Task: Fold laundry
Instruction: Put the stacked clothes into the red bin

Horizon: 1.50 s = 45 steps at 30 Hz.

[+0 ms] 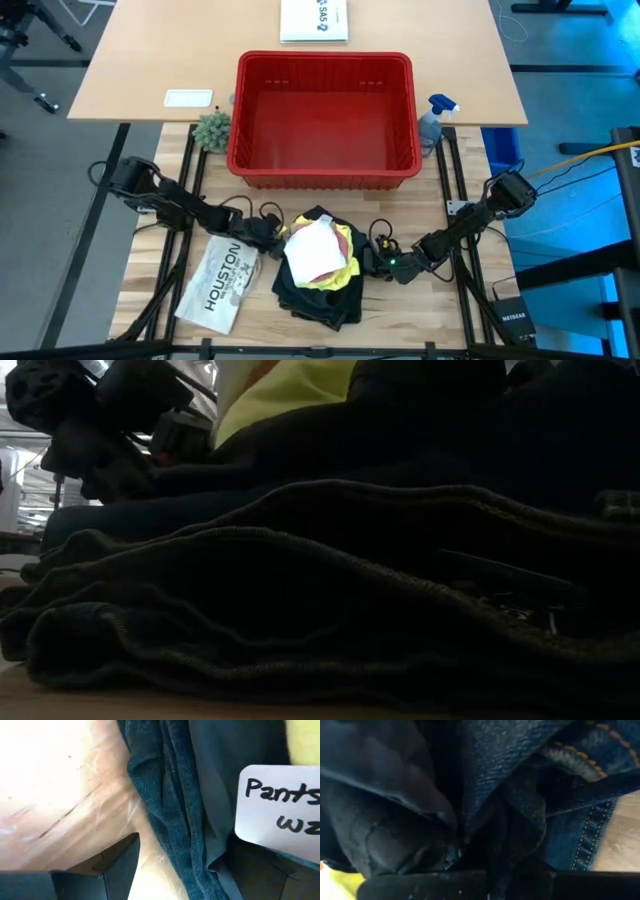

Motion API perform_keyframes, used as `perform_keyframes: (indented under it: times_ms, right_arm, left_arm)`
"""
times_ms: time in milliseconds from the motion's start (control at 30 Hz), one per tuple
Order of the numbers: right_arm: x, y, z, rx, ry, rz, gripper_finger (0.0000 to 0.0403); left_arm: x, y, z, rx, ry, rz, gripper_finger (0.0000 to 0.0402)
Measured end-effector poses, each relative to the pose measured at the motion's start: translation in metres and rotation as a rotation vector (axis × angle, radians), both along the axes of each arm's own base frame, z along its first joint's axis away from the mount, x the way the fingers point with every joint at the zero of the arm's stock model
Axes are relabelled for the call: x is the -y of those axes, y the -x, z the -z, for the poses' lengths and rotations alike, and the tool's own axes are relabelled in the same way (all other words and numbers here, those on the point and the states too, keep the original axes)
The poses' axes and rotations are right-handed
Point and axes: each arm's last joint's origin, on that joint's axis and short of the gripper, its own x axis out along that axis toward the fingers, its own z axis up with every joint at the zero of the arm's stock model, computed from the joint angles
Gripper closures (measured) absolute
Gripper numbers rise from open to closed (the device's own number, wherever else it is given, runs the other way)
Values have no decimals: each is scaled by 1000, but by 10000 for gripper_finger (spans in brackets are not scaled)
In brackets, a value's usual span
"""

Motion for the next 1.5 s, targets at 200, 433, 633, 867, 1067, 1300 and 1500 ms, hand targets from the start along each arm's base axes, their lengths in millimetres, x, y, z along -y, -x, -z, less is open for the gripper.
perform_keyframes:
  times_ms: [200,433,633,867,1067,1300,1500]
  right_arm:
    - [0,0,0,3,-9,-2,391]
    - [-2,0,-1,1,-36,-43,391]
    - [-5,-3,-4,0,-36,-90,391]
    - [-11,-10,-12,21,-55,-123,391]
    - [-14,-15,-18,54,-28,-105,392]
    - [-14,-20,-32,206,38,-52,396]
    - [-14,-22,-36,250,68,-37,396]
  left_arm:
    - [9,-11,2,21,-4,19,127]
    - [21,-26,5,73,38,32,127]
    - [22,-29,6,85,9,-8,129]
    - [21,-30,6,83,7,-20,259]
    - [21,-30,2,116,-9,8,356]
    - [17,-24,-18,127,-39,49,356]
    - [14,-17,-37,146,-56,72,356]
